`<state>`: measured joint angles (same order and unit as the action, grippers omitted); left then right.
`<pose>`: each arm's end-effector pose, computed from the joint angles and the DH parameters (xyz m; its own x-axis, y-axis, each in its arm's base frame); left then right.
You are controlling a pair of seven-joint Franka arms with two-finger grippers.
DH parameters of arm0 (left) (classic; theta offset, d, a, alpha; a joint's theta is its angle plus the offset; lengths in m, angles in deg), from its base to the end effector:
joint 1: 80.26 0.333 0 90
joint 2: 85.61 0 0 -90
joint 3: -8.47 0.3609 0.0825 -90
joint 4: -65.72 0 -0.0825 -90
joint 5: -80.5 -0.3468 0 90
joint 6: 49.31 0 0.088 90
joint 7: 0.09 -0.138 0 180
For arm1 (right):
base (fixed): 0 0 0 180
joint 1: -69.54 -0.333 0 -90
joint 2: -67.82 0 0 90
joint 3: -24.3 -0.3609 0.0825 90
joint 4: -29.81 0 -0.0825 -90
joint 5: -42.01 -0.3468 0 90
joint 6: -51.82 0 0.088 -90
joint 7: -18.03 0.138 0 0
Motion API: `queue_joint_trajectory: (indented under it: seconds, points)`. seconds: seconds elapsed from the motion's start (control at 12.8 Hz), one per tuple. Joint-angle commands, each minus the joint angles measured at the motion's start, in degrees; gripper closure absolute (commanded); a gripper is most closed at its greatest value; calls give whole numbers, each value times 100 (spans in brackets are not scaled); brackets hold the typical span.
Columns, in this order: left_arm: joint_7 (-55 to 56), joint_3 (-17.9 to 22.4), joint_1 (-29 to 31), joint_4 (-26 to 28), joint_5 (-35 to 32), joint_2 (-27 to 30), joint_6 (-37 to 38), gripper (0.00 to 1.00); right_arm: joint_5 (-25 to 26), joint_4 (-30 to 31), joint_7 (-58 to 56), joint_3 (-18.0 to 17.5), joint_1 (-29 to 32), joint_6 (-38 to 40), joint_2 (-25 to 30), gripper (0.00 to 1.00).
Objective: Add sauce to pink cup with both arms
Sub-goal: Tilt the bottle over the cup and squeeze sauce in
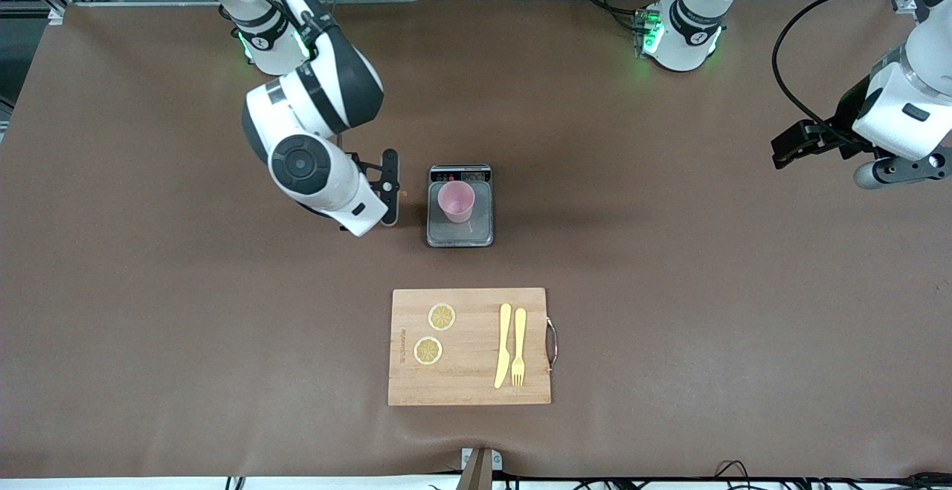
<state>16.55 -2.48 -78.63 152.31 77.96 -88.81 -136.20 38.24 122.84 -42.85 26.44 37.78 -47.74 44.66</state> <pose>0.5242 -0.0763 0.6308 0.9909 0.1295 -0.0378 0.1277 -0.9907 -0.0465 0.5252 0.3110 0.3962 -0.0032 0.9949 -0.1005 0.9621 -0.0243 -0.2715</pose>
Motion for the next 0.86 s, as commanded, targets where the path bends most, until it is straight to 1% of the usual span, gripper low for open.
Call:
queue_joint_trajectory:
  seconds: [0.0,0.16,0.31,0.55,0.78]
  points:
    - [-65,-4,30,147,70,144,15,0,359,84,427,50,-277,77,93,100]
    - [-65,-4,30,147,70,144,15,0,492,93,577,50,-356,69,58,100]
    - [-65,-4,30,182,70,144,15,0,501,93,604,50,-426,60,23,100]
    - [-65,-4,30,174,70,144,15,0,527,84,955,50,-541,68,14,100]
    - [-65,-4,30,200,70,144,15,0,720,40,1482,50,-760,68,-21,100]
